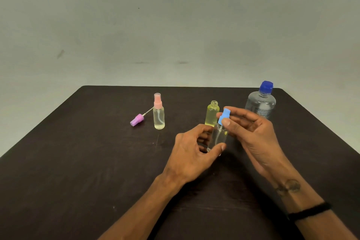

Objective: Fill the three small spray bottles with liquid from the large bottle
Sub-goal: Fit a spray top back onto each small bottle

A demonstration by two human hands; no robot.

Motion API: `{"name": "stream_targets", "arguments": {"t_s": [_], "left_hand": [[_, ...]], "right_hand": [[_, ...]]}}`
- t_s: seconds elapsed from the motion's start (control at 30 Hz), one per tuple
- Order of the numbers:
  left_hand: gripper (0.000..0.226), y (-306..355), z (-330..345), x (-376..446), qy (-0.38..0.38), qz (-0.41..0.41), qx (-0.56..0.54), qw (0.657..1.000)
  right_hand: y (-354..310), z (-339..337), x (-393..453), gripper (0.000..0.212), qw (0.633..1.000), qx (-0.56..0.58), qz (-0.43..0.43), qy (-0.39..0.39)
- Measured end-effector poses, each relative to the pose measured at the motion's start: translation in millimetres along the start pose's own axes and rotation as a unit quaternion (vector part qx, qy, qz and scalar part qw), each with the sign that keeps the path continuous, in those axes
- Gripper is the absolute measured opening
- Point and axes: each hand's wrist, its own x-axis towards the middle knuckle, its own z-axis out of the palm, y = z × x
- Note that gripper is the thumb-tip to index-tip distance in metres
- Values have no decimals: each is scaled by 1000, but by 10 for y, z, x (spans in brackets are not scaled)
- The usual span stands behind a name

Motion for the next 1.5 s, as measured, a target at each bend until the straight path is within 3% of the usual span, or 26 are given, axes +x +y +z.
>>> {"name": "stream_targets", "arguments": {"t_s": [0.2, 0.47, 0.8, 1.3, 1.5], "left_hand": [[46, 4, -4, 1, -15, 14, 17, 1000], [40, -1, -7, 8, -6, -2, -4, 1000], [44, -27, -9, 16, -13, -6, 2, 1000], [41, -66, 24, 18, 25, 11, 16, 1000], [43, -132, 35, 44, 47, 1, 26, 999]], "right_hand": [[9, 22, 3, 51, 998, -35, -31, 50], [2, 23, 0, 48, 999, 23, 14, -20], [44, 26, -6, 42, 999, 35, -12, -1], [117, 139, -46, 36, 990, -96, -95, 37], [128, 157, -61, 32, 991, -79, -97, 51]]}}
